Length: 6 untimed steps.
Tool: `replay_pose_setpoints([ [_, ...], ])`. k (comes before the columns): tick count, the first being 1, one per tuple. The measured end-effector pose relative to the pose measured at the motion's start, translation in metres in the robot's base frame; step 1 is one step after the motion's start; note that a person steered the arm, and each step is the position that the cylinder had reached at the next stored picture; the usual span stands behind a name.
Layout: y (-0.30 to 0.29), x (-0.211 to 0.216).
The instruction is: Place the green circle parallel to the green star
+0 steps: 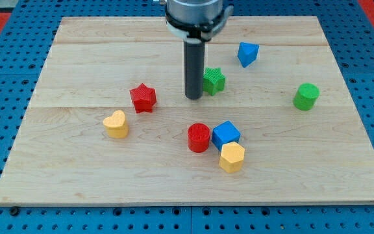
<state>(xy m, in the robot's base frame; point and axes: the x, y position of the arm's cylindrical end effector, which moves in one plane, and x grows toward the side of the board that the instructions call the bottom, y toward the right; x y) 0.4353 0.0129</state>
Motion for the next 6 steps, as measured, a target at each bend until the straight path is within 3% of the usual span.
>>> replay_pose_setpoints([
  [2,0.163,0.039],
  [3,0.177,-0.004],
  [5,0.217,0.01],
  [6,0.255,-0.005],
])
